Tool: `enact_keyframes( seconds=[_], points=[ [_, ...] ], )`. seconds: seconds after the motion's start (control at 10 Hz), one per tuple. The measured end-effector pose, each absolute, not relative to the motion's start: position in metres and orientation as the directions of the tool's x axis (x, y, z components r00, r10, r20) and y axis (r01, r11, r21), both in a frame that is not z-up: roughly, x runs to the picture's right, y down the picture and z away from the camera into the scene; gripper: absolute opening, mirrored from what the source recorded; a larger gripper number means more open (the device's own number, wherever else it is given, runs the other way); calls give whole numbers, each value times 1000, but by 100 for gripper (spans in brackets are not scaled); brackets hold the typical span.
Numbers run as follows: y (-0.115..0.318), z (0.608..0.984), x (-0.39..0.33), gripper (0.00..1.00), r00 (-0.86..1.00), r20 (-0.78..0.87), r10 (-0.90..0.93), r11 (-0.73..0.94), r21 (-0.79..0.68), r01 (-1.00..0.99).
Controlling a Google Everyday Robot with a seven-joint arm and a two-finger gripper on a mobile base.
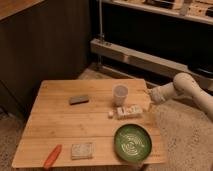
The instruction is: Place the bottle in the ceramic bowl
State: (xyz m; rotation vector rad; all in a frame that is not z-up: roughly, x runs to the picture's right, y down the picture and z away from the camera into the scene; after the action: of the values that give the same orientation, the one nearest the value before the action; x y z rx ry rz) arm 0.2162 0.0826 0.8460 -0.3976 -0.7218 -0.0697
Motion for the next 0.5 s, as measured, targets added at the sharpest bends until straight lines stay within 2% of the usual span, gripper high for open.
enact_keyframes(
  seconds=[0.5],
  points=[
    [114, 871, 205, 80, 756, 645, 108, 898, -390, 204]
  ],
)
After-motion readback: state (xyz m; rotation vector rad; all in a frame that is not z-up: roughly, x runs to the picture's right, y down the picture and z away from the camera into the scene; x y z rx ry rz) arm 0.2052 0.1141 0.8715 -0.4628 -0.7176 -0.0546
